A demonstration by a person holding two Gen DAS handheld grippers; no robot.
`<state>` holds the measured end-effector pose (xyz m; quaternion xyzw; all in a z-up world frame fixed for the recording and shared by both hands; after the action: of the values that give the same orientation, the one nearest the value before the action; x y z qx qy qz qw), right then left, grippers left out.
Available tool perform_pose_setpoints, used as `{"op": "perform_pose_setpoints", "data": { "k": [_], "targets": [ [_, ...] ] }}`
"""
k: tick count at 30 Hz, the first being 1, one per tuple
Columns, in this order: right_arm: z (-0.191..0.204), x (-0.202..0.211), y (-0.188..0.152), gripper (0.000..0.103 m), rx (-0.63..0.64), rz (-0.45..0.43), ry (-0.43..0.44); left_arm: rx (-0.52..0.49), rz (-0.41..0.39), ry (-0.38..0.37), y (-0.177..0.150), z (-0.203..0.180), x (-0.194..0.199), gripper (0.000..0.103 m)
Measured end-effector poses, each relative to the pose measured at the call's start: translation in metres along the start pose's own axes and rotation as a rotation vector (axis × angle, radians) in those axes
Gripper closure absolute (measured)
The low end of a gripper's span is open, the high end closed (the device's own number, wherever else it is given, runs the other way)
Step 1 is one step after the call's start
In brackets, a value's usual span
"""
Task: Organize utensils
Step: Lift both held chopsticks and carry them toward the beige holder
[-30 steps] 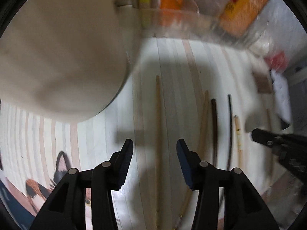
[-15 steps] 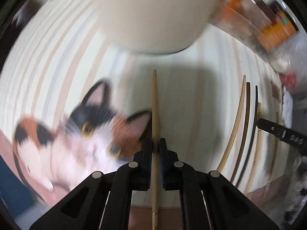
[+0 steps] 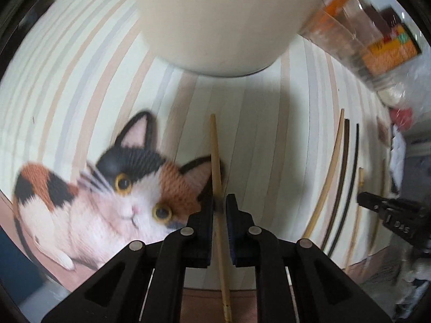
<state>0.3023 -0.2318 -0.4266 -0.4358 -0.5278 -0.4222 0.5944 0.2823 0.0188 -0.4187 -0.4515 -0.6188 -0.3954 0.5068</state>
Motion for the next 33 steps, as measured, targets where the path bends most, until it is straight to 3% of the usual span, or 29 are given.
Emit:
{"op": "perform_pose_setpoints", "data": {
  "k": [4,7,10,15,25,30,33],
  "targets": [
    [0.002,-0.001,0.021,0.095,0.018,0.063,-0.033,-0.128,-0.038,0.127,0.011,-0.016,-0.003,0.096],
    [0.009,0.0,0.036,0.096,0.022,0.086,-0.033,-0.16,-0.06,0.149,0.015,-0.023,-0.003,0.099],
    [0.01,0.004,0.04,0.097,0.04,0.046,-0.035,-0.161,-0.079,0.156,0.016,-0.027,-0.004,0.099],
    [0.005,0.018,0.037,0.097,-0.017,-0.069,-0.038,-0.14,-0.133,0.113,0.007,-0.023,0.02,0.099],
    [-0.01,0.097,0.026,0.097,-0.062,-0.314,-0.017,-0.133,-0.272,0.009,-0.002,-0.025,0.102,0.099],
    [0.016,0.103,-0.013,0.097,-0.056,-0.409,-0.012,-0.158,-0.366,-0.026,-0.002,-0.042,0.137,0.099],
    [0.023,0.116,-0.011,0.097,-0.046,-0.471,-0.029,-0.169,-0.407,-0.034,0.001,-0.047,0.152,0.099]
  ]
}}
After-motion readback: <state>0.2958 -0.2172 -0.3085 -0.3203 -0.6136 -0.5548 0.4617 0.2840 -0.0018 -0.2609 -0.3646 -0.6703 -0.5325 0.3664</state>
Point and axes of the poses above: each gripper's, at about its wrist camera, not at the fingertips, and x roughly against the way its jaws point, z to its left, y to its top, the point moved 8 cm from there along -x, roughly the way its jaws point, and after that the axes turned 9 degrees about x, right-handed, at the moved point
